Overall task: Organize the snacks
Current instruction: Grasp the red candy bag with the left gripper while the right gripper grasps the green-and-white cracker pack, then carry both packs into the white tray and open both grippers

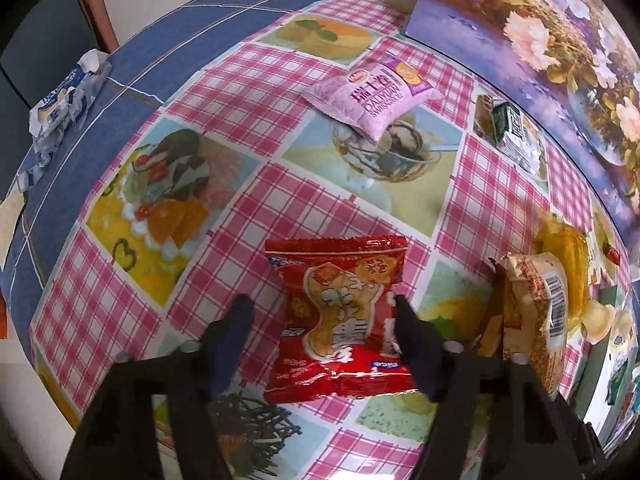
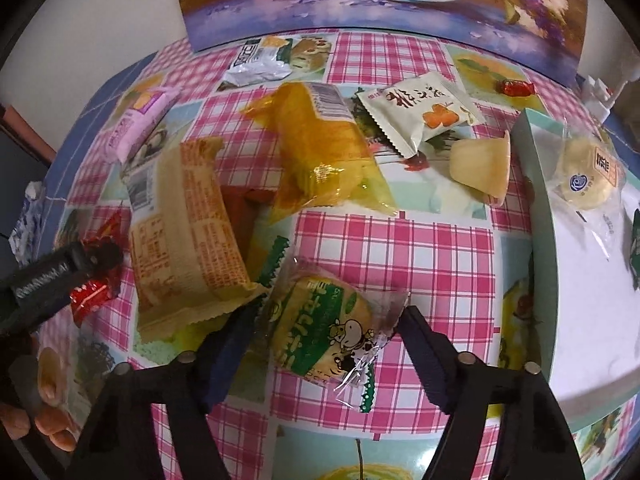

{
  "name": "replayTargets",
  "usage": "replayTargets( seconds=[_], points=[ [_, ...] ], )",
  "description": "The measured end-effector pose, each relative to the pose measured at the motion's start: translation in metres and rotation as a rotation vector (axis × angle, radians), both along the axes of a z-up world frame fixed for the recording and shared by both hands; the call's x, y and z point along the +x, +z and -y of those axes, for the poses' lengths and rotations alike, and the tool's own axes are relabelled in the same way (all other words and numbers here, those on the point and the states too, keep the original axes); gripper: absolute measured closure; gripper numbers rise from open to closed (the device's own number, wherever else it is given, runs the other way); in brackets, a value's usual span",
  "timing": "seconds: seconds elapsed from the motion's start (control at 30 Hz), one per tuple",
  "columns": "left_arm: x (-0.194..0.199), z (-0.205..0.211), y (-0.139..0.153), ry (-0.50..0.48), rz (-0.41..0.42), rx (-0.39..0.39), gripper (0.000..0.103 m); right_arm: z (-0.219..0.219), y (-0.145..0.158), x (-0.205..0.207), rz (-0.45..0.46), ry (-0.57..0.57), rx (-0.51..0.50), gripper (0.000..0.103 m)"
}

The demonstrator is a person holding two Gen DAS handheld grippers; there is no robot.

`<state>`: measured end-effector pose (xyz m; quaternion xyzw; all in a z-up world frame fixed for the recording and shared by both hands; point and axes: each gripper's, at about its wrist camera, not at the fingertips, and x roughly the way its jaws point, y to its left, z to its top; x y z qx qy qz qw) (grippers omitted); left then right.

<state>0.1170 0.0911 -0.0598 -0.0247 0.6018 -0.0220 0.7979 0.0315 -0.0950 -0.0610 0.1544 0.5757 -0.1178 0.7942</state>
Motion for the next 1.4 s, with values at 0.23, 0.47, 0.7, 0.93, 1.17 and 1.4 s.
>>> replayTargets(
  seconds=[0.23,0.47,0.7,0.93,1.17,1.4],
  points=[
    [-0.002,0.008,0.001,-0.023,0.004,-0.010,0.051,0.012,0.004,-0.005,0.011,-0.013,0.035,0.038],
    [-0.005,0.002,0.018,-0.010,0.048,-0.013,0.052,0.018,0.006,-0.012,0.014,-0.035,0.049,0.040],
    [-0.010,0.003,0.039,-0.013,0.101,-0.014,0.052,0.025,0.009,-0.014,0.025,-0.070,0.070,0.041],
    [-0.017,0.006,0.059,-0.019,0.154,-0.018,0.052,0.038,0.030,-0.023,0.078,-0.106,0.083,0.041],
    [-0.025,0.019,0.080,-0.053,0.204,-0.024,0.052,0.058,0.060,-0.035,0.154,-0.161,0.089,0.041],
    [-0.037,0.045,0.097,-0.103,0.236,-0.044,0.052,0.084,0.078,-0.049,0.204,-0.229,0.106,0.041]
  ],
)
